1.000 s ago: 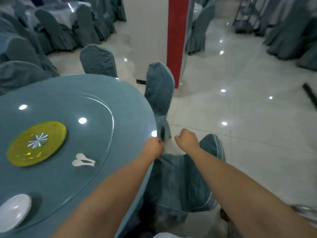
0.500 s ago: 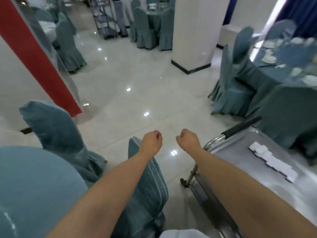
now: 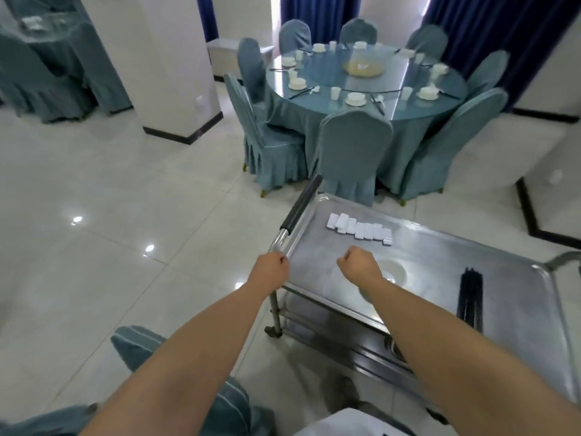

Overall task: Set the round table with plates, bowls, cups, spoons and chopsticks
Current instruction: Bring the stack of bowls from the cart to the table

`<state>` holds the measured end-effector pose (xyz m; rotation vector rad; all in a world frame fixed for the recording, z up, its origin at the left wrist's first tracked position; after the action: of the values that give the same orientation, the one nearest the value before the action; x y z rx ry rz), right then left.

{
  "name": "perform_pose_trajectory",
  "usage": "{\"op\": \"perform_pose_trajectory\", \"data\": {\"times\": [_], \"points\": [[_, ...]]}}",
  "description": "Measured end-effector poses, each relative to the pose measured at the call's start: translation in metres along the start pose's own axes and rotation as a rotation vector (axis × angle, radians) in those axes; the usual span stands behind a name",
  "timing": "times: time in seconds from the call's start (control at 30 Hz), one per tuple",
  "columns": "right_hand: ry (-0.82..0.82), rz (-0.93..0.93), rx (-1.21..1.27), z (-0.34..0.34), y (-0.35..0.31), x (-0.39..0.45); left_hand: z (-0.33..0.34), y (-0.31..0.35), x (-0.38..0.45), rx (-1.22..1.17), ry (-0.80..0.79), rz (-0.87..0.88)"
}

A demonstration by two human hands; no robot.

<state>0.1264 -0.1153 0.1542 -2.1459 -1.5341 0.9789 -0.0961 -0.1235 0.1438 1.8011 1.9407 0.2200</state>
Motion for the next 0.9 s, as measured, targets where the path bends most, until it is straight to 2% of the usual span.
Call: {"op": "perform_pose_trajectory", "data": {"times": [0.23,0.43,0.6,0.77,0.9], "points": [[0.042,0.162,0.002,-0.048,0.079,0.033,0.043,0.071,0.037,0.088,-0.143,0.08],[0.014,0.222,0.051,-0.073,0.138,0.071,0.089,0.12,0.072,0.096,-0.238,0.034],[-0.048,0.268,0.109,-0.081,0.177,0.102,0.135,0.152,0.1,0.073,-0.327,-0.031],[-0.154,0.399,0.25,-0.076,0.218,0.135,0.194,0.18,0.116,0.088,-0.484,-0.093],[-0.261,0.462,0.342,-0.065,0.227,0.15,0.221,0.191,0.12,-0.031,-0.571,-0.19]]}}
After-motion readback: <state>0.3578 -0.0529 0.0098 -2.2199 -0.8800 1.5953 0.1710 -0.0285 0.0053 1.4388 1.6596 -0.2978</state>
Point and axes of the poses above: each hand's wrist, its own x-axis towards the middle knuckle, its own z-axis out of the palm, y = z × x, the point moved 1 cm from there along x, towards the middle knuckle, and after that the axes turned 10 degrees about x, right-handed, at the moved point
